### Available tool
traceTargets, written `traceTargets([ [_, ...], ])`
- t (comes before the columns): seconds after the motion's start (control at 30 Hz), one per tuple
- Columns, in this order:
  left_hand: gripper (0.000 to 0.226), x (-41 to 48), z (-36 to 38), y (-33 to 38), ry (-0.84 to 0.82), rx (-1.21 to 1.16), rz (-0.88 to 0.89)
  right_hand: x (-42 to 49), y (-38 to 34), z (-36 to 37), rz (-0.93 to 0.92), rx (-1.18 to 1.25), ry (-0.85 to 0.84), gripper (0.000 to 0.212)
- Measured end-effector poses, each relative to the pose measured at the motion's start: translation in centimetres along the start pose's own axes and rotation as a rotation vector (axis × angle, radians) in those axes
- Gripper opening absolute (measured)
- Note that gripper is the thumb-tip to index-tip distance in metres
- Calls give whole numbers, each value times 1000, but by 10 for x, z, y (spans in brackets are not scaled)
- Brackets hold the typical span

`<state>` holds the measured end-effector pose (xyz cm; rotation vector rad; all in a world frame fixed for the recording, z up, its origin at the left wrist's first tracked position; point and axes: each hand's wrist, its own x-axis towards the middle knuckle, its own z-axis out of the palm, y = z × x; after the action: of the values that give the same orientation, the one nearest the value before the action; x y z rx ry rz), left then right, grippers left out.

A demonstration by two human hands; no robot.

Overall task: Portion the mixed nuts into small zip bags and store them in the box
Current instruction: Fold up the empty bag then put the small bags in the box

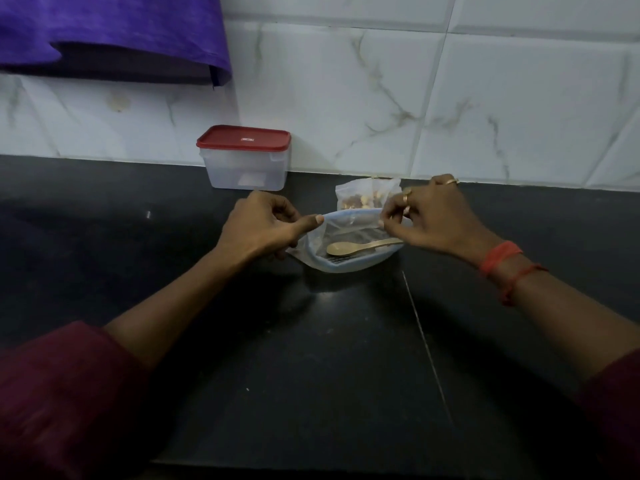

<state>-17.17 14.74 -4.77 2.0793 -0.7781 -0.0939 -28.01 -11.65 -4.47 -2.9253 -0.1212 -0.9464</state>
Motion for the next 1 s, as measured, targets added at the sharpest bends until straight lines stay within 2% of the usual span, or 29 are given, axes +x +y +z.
traceTargets([
  [0.13,33,-2,2,-1,-78,64,-70,-23,4,-4,-102,-165,-110,39],
  [0.27,29,1,7,-5,-157,86,-129,-23,5,-11,-113,-179,-245,47],
  [0.4,19,3,9,-6,-151,9,-172,-22,2,-16,-227,-203,-239,20],
  [0.5,19,5,5,-7,-149,-64,-197,-20,-2,-15,-318,-265,-218,21],
  [0.6,21,6,-1,-7,-146,-92,-203,-15,-8,-18,-205,-122,-193,27],
  [0.87,18,14,-32,-23,-39,-35,-142,9,-12,-46,222,410,-131,16],
  [1.0,16,17,-35,-30,-72,-17,-143,34,-10,-29,381,568,-86,19],
])
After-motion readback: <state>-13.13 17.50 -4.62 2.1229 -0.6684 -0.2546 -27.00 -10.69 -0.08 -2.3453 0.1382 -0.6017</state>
